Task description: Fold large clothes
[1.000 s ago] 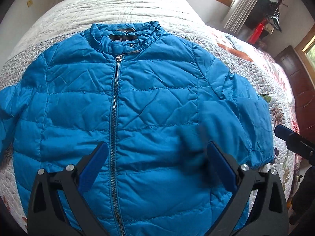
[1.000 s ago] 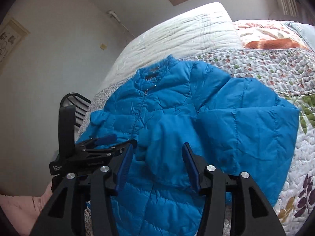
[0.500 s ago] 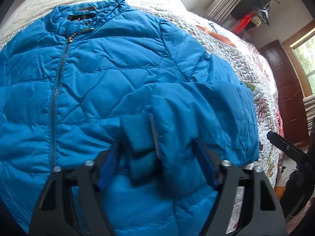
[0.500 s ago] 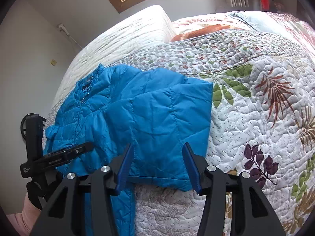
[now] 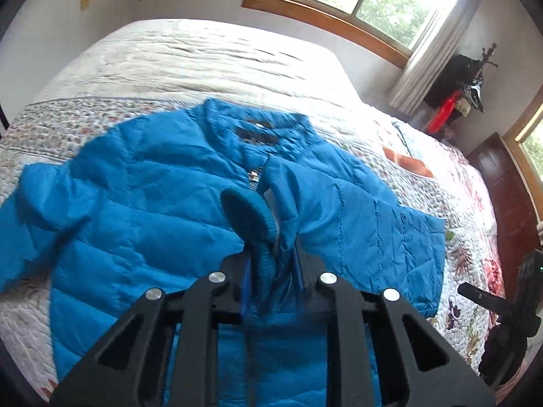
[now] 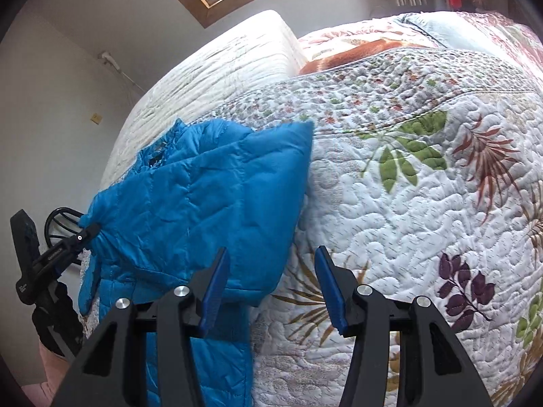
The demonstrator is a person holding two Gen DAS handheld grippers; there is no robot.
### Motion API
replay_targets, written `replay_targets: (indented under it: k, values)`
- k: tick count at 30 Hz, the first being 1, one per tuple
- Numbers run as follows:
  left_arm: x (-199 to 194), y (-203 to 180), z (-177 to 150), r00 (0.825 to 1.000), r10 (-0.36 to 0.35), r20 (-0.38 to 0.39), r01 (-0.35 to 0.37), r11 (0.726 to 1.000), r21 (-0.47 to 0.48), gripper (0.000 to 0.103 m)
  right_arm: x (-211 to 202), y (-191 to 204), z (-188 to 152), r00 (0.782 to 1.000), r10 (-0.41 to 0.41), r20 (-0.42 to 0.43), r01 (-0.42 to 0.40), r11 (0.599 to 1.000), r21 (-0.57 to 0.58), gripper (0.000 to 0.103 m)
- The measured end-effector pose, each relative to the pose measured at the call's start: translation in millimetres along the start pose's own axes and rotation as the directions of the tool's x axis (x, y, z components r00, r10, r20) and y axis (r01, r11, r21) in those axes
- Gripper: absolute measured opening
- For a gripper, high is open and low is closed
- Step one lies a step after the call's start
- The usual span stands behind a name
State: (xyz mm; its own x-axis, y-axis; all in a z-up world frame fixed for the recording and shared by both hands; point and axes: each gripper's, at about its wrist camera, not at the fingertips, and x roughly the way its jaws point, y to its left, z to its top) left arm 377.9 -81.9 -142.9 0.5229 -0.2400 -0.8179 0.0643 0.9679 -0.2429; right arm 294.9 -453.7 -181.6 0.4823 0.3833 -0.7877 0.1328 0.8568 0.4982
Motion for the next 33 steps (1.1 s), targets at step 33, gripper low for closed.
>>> replay_targets:
  k: [33]
  values:
    - [-14,82,-3,0.958,0.287,0.005,-0.287,0.955,0.08,0.056,54,110,4,0.969,-0.239,-0.057,0.225,0.956,-0.187,0.049]
